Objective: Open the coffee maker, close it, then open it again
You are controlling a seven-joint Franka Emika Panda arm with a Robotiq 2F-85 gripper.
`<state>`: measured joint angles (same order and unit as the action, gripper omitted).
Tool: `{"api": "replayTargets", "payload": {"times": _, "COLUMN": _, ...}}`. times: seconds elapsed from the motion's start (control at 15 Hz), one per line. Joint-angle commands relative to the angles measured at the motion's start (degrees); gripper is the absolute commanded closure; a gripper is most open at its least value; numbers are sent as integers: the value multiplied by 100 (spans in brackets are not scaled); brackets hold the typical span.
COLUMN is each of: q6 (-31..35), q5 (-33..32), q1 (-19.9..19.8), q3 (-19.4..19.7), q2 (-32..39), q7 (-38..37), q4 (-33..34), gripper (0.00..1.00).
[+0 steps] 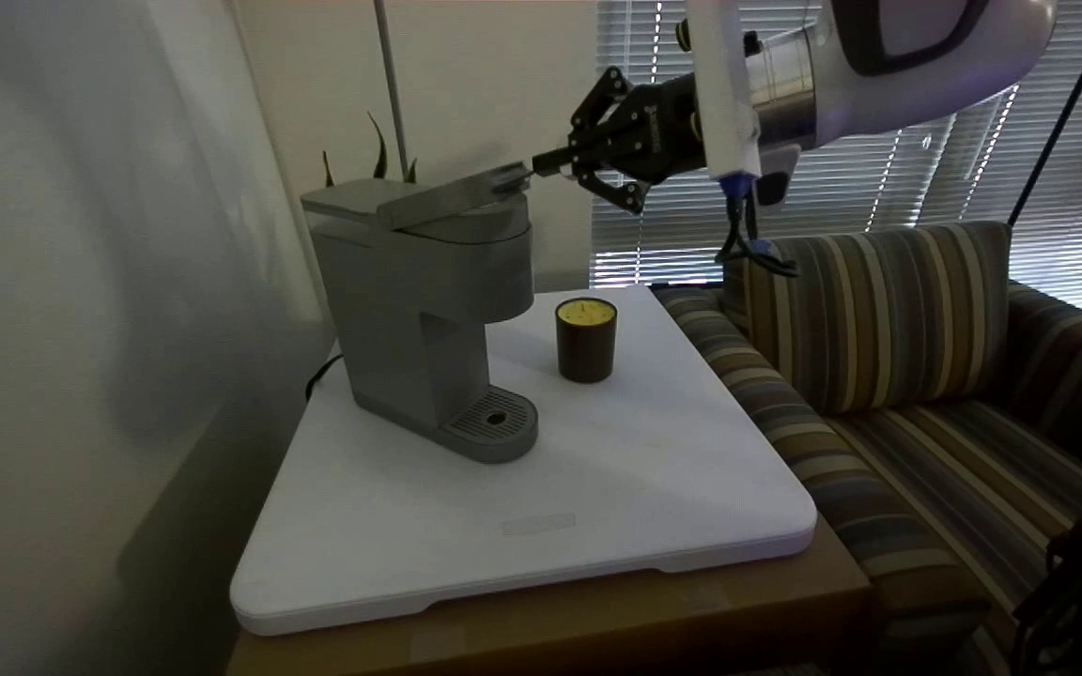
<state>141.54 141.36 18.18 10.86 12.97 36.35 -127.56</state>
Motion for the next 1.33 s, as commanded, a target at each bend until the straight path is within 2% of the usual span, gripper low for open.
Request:
{"api": "replayTargets", "payload": {"times": 0.0, "q6": 73, "q5": -347, "q1": -505, "q3": -403, "q2": -139, "q7": 0, "q4": -429, "gripper": 100}}
{"api": "replayTargets", "payload": {"times": 0.4, "q6": 429, "q5": -857, "q1": -782, "q3": -523, "q2": -188, "q7": -80, "q4": -796, "gripper": 100}}
{"api": "replayTargets", "payload": {"times": 0.73, "q6": 1771, "q5": -1681, "q1": -766, "q3": -587, "q2": -725, "q7": -107, "q4": -554, "gripper": 100}}
{"api": "replayTargets", "payload": {"times": 0.8, "q6": 2061, "q5": -1807, "q1": -556, "q3": -429, "q2": -821, "q7": -81, "q4": -448, "gripper": 100}}
{"api": "replayTargets", "payload": {"times": 0.87, "q6": 2264, "q5": -1908, "q1": -543, "q3": -448, "q2": -899, "q7": -68, "q4": -344, "gripper": 100}}
{"api": "replayTargets", "payload": {"times": 1.0, "q6": 2355, "q5": -1900, "q1": -529, "q3": -438, "q2": -1016, "q7": -8, "q4": -133, "gripper": 100}}
{"api": "replayTargets", "payload": {"times": 1.27, "q6": 1943, "q5": -1282, "q1": -529, "q3": -410, "q2": -928, "q7": 361, "q4": 415, "gripper": 100}}
